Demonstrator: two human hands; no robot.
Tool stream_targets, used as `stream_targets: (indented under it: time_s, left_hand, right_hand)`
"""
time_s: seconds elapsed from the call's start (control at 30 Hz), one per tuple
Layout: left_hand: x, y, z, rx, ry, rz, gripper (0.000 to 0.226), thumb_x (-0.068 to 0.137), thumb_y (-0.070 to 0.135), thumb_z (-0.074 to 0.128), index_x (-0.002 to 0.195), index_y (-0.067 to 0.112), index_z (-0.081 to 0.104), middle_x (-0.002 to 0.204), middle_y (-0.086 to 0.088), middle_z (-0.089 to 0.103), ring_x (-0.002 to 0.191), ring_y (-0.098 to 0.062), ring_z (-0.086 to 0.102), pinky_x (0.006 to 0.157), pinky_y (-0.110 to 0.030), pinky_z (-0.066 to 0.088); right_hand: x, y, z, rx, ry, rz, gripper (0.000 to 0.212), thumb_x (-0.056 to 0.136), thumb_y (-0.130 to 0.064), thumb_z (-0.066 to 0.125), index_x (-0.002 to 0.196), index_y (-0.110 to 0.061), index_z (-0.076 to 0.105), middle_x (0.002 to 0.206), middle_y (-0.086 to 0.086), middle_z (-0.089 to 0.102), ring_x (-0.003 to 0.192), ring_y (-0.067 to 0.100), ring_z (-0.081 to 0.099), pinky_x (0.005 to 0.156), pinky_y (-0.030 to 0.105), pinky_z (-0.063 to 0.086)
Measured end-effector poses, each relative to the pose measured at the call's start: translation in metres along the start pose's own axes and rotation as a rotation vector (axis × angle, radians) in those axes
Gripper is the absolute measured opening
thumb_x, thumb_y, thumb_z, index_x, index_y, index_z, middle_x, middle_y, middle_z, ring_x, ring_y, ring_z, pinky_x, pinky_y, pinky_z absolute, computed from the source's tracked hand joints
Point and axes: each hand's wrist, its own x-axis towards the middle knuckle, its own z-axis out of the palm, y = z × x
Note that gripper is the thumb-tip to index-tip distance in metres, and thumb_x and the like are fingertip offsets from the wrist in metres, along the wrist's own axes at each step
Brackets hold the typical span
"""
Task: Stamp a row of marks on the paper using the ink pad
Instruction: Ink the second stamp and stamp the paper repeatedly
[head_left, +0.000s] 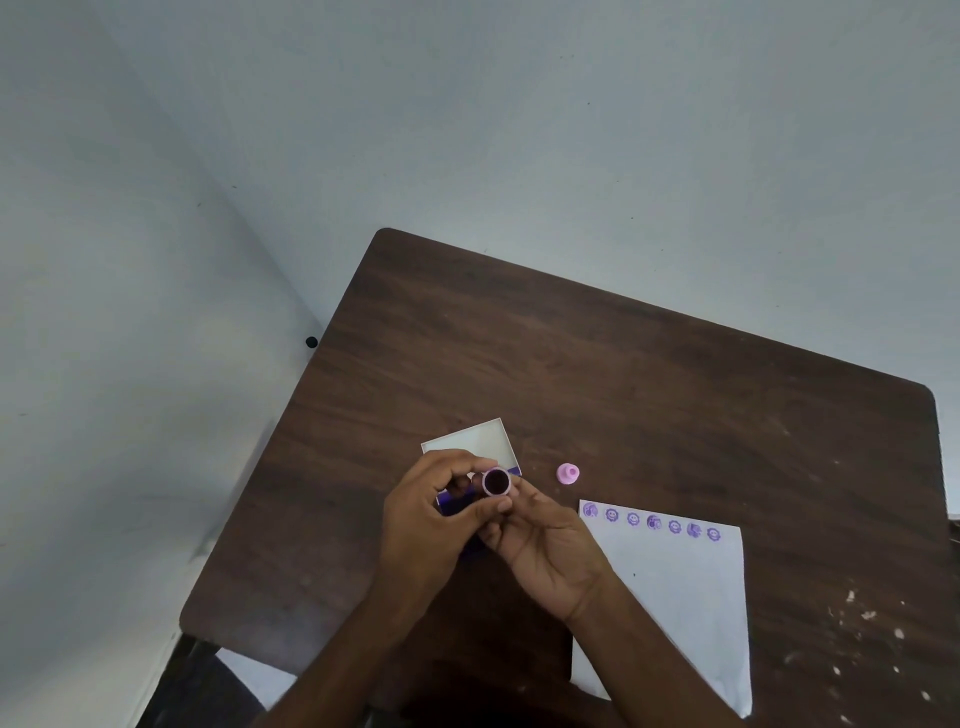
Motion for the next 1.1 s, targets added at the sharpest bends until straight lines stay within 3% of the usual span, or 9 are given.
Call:
stream_targets:
  time_s: [0.2, 0.37, 0.53, 0.67, 0.77, 0.87, 1.0, 1.1]
  left_hand:
    - [0.0, 0.0, 0.0, 0.026, 0.009, 0.031, 0.037, 0.068, 0.04, 0.079, 0.102, 0.039, 0.062, 0.099, 0.031, 0.06, 0.098, 0.004, 0.06, 0.087, -0.007, 0.044]
    - [-0.002, -0.002, -0.001, 0.001, 0.011, 0.047, 0.035, 0.069, 0.038, 0.08, 0.101, 0.04, 0.065, 0.1, 0.023, 0.065, 0.096, -0.006, 0.063, 0.085, -0.017, 0.05]
    - [-0.004, 0.001, -0.002, 0.011, 0.005, 0.025, 0.036, 0.069, 0.04, 0.08, 0.099, 0.052, 0.062, 0.102, 0.026, 0.064, 0.097, -0.004, 0.063, 0.085, -0.014, 0.048]
    - [-0.009, 0.0, 0.0, -0.055, 0.017, -0.044, 0.032, 0.068, 0.044, 0.077, 0.098, 0.042, 0.067, 0.101, 0.016, 0.067, 0.099, -0.011, 0.064, 0.086, -0.022, 0.052]
    - [-0.017, -0.004, 0.005, -0.165, 0.035, -0.142, 0.034, 0.066, 0.03, 0.082, 0.098, 0.029, 0.072, 0.101, 0.008, 0.068, 0.099, -0.015, 0.064, 0.084, -0.027, 0.054]
    - [-0.027, -0.009, 0.009, -0.215, 0.036, -0.201, 0.034, 0.069, 0.015, 0.082, 0.1, 0.026, 0.072, 0.102, 0.008, 0.068, 0.1, -0.014, 0.064, 0.084, -0.027, 0.055]
    - [-0.037, -0.02, 0.01, -0.176, 0.034, -0.232, 0.033, 0.07, 0.025, 0.081, 0.1, 0.032, 0.07, 0.103, 0.012, 0.067, 0.098, -0.01, 0.063, 0.08, -0.021, 0.055]
    - [-0.042, -0.037, 0.008, -0.105, 0.019, -0.245, 0.038, 0.068, 0.033, 0.08, 0.104, 0.033, 0.068, 0.104, 0.016, 0.066, 0.094, -0.004, 0.063, 0.079, -0.018, 0.053]
  right_hand:
    - [0.003, -0.002, -0.007, 0.006, -0.024, 0.003, 0.039, 0.088, -0.001, 0.057, 0.127, 0.004, 0.056, 0.13, 0.026, 0.058, 0.11, 0.032, 0.055, 0.079, 0.036, 0.056]
    - [0.003, 0.0, -0.007, -0.003, -0.046, -0.005, 0.042, 0.086, -0.002, 0.06, 0.127, 0.004, 0.055, 0.127, 0.025, 0.059, 0.1, 0.028, 0.062, 0.08, 0.036, 0.056]
    - [0.001, 0.002, -0.008, 0.042, -0.053, 0.012, 0.046, 0.089, -0.001, 0.057, 0.134, 0.006, 0.047, 0.131, 0.027, 0.052, 0.089, 0.024, 0.067, 0.081, 0.038, 0.056]
    - [-0.002, 0.004, -0.006, 0.083, -0.056, 0.051, 0.041, 0.089, -0.007, 0.061, 0.128, 0.005, 0.053, 0.125, 0.025, 0.054, 0.085, 0.021, 0.064, 0.081, 0.037, 0.056]
    - [-0.005, 0.006, -0.005, 0.065, -0.05, 0.068, 0.043, 0.089, -0.008, 0.061, 0.129, 0.006, 0.052, 0.129, 0.027, 0.052, 0.096, 0.024, 0.061, 0.084, 0.036, 0.056]
    - [-0.008, 0.009, -0.01, -0.019, -0.038, 0.079, 0.032, 0.091, -0.01, 0.056, 0.12, 0.004, 0.061, 0.122, 0.024, 0.058, 0.098, 0.024, 0.058, 0.083, 0.033, 0.055]
    - [-0.006, 0.005, -0.025, -0.189, -0.039, 0.079, 0.033, 0.091, -0.013, 0.061, 0.119, 0.004, 0.062, 0.107, 0.019, 0.064, 0.086, 0.019, 0.06, 0.085, 0.034, 0.054]
    - [0.0, 0.0, -0.031, -0.593, 0.109, -0.04, 0.037, 0.081, -0.026, 0.074, 0.109, -0.003, 0.069, 0.088, 0.015, 0.07, 0.072, 0.018, 0.061, 0.067, 0.03, 0.054]
